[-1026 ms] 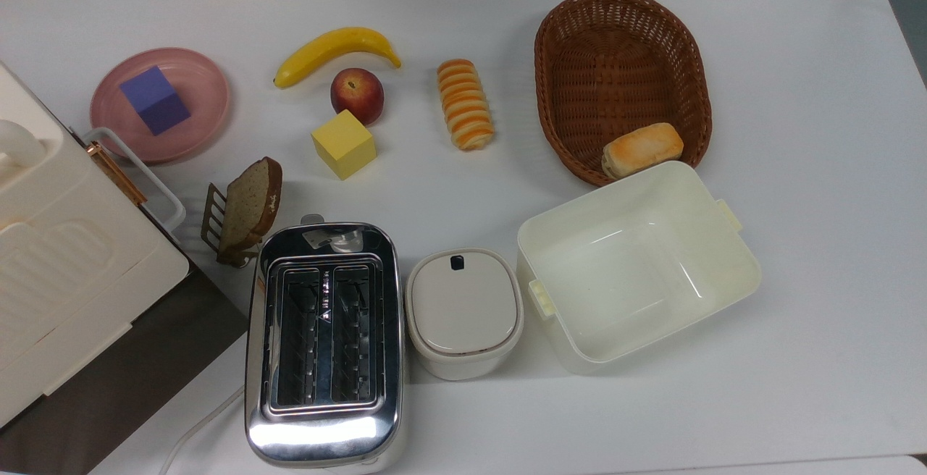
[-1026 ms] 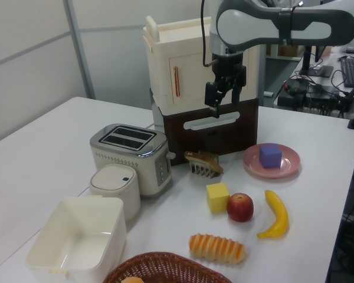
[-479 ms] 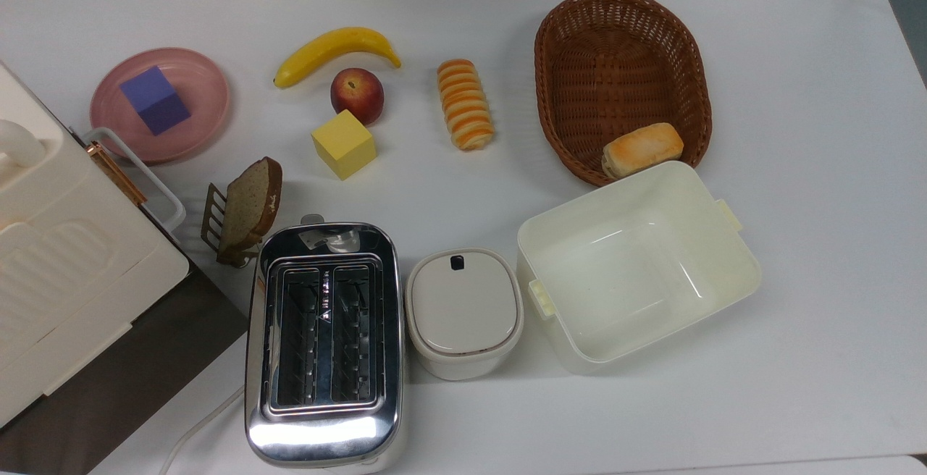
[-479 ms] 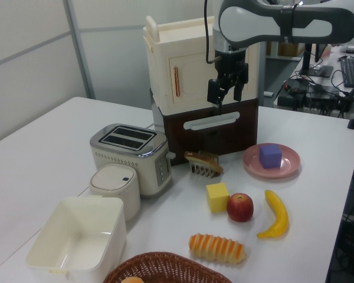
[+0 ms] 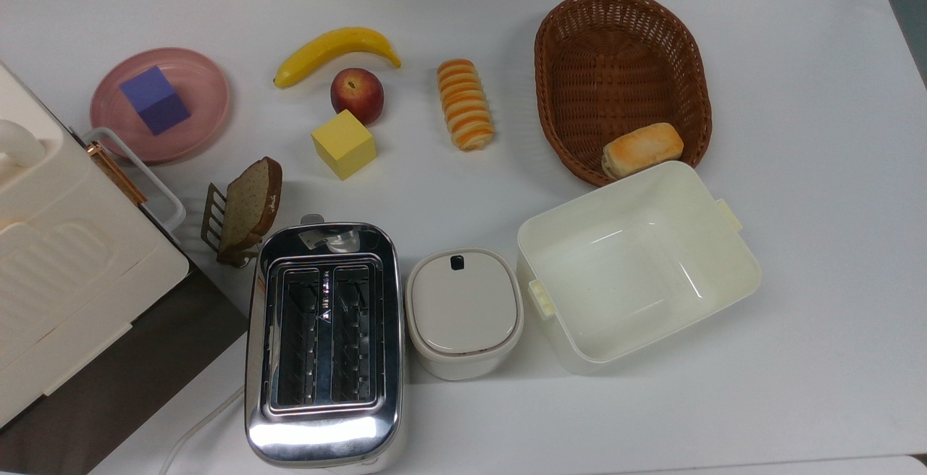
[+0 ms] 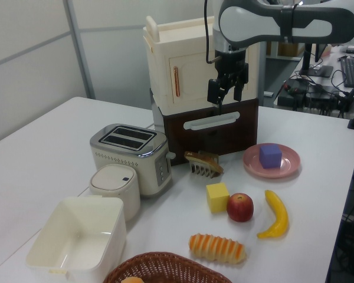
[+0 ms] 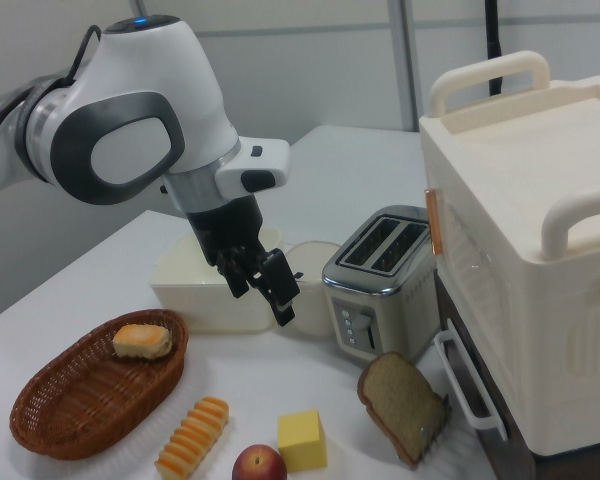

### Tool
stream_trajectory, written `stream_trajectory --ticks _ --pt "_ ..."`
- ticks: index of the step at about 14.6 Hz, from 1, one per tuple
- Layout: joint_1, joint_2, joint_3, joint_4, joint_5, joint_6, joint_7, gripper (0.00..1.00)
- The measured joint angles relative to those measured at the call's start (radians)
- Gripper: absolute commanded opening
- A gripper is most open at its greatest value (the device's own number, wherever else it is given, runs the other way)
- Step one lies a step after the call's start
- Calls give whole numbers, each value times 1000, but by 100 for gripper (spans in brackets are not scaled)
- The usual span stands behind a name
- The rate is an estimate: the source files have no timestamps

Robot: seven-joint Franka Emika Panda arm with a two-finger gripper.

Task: Put the purple cube on the table
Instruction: 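Move the gripper from above the table toward the pink plate, then lower the open gripper over the purple cube on the pink plate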

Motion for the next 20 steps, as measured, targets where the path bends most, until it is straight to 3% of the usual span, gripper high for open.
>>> stream_trajectory --ticks 5,7,8,11,12,14,17,20 --pt "-55 1 -4 2 0 -98 11 100" --pt "-116 5 7 2 0 -101 44 100" --pt "-211 6 52 0 1 -101 44 100" --pt "-596 16 326 -62 6 -6 45 100" --pt "-657 28 372 -120 9 89 69 100" --pt "-680 100 388 -194 9 236 151 100" --pt "-691 202 387 -196 8 330 196 100" --pt "-720 221 386 -193 8 357 201 100"
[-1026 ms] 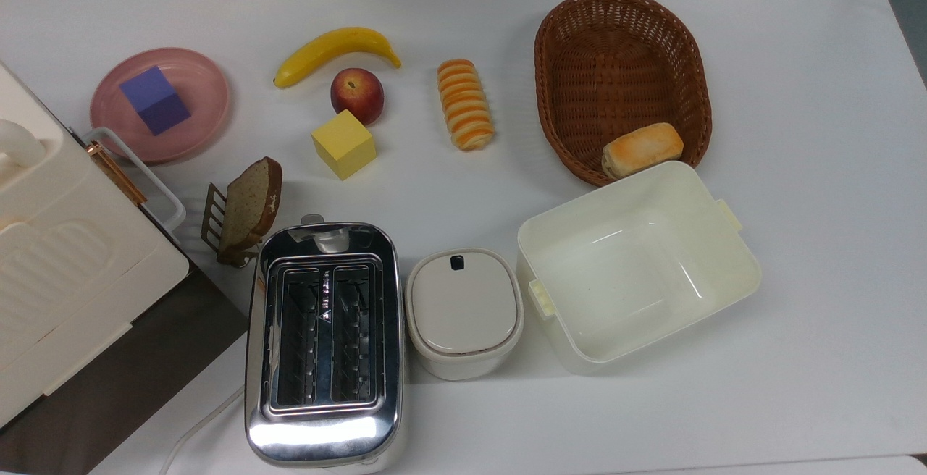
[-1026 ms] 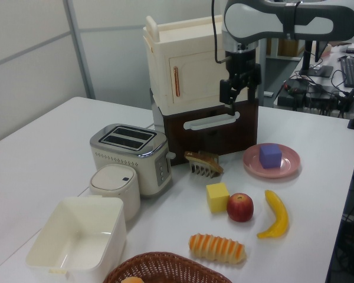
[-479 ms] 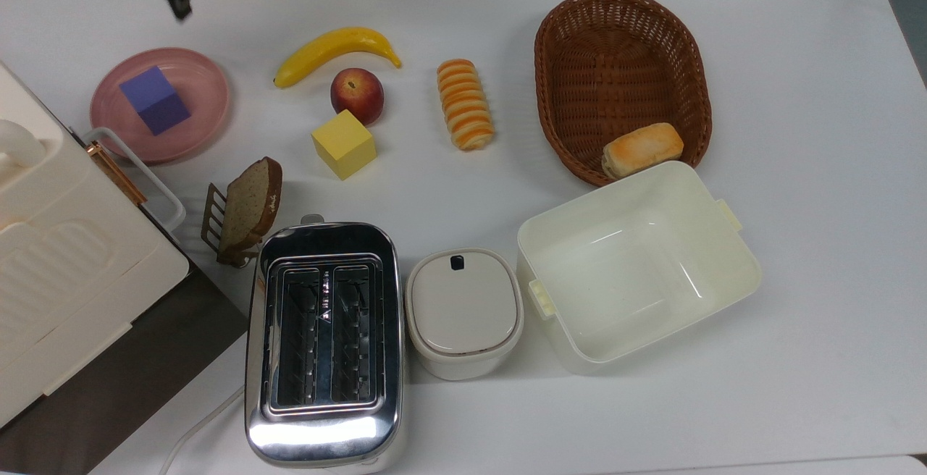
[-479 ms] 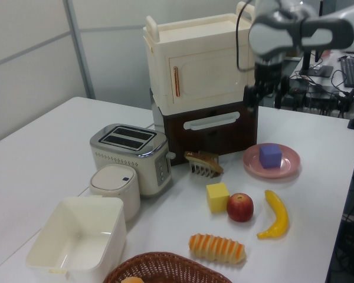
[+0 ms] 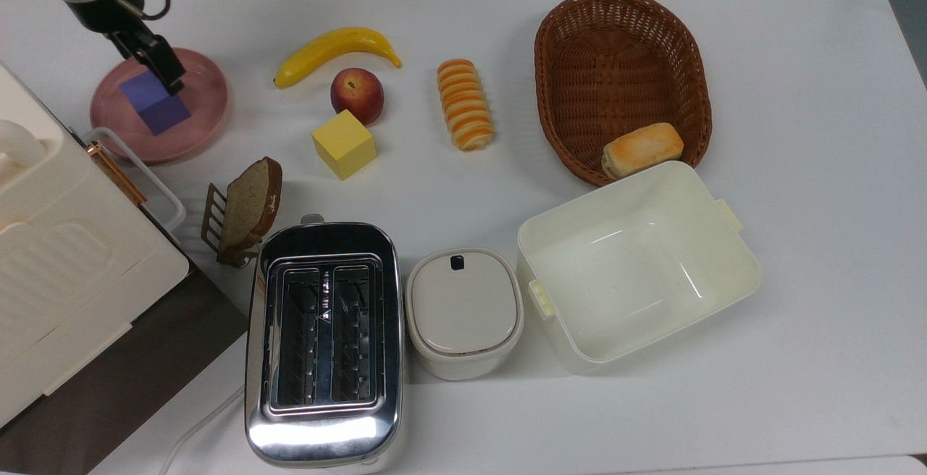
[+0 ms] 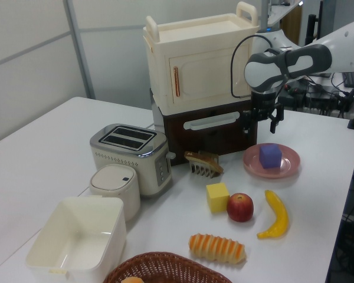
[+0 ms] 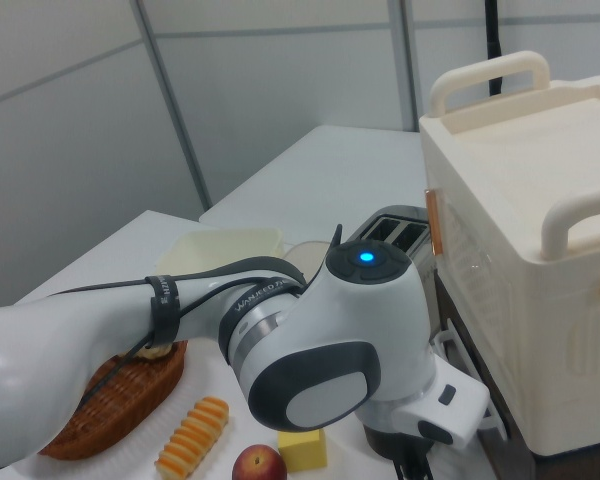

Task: Put the purple cube on the table
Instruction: 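Lower the open gripper over the purple cube on the pink plate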

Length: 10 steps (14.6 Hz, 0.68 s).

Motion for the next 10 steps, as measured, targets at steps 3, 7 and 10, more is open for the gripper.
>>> stream_trajectory --ticks 3,7,10 --pt "-8 -1 -1 3 0 0 35 100" --pt "-8 10 -1 2 0 16 97 100" --pt "-8 32 -1 1 0 37 112 100"
